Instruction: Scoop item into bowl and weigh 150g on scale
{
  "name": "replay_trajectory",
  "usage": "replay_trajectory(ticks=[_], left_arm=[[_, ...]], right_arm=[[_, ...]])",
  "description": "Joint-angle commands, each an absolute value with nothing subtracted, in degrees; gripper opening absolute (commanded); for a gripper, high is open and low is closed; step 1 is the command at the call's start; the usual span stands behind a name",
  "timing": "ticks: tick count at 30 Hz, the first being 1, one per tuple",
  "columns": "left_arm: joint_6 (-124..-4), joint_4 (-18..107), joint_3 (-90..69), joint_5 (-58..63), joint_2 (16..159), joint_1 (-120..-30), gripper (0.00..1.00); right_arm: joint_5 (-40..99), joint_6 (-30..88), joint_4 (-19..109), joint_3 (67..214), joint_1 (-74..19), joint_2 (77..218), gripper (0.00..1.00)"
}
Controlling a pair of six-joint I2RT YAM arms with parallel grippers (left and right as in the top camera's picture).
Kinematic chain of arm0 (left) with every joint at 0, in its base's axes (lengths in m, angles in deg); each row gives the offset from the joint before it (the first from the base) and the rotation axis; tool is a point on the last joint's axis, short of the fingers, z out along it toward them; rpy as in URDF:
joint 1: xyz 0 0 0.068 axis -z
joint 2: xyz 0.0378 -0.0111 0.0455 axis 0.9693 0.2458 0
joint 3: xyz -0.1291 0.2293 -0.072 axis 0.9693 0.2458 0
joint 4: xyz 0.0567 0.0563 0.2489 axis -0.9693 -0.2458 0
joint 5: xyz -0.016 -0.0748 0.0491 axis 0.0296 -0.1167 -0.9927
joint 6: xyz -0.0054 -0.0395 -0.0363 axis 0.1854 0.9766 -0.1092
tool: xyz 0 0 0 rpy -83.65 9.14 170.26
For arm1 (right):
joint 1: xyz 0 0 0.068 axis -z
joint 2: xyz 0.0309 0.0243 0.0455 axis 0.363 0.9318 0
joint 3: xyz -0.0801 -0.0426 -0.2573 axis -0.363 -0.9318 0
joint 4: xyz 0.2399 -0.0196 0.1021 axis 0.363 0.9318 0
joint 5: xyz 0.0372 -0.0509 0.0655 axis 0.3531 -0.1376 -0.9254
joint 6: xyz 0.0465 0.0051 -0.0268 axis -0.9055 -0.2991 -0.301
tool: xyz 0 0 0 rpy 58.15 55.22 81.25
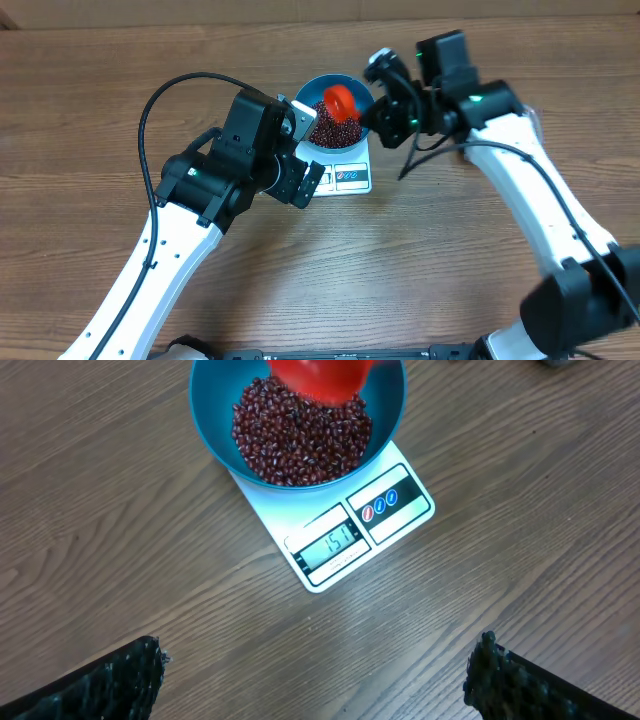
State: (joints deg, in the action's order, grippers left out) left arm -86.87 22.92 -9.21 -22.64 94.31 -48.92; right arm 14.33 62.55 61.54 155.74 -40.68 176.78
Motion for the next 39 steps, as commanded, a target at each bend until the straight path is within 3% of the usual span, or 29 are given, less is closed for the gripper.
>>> replay_trajectory(ticks=[1, 9, 39], left_arm=[[-86.3, 23.1, -8.8, -22.4, 94.3, -49.1, 1.00], [-86.3, 23.1, -8.8, -22.4, 94.3, -49.1, 1.00], [-86.3, 23.1, -8.8, -22.4, 94.3, -49.1, 0.99]], right_arm=[[21.9, 63.2, 60.4, 155.7, -42.4, 178.3, 0.04], [28.9, 63.0, 56.9, 155.7, -44.1, 181.5, 0.04], [24.2, 59.8, 54.6, 156.4, -44.0, 186.9, 0.04]])
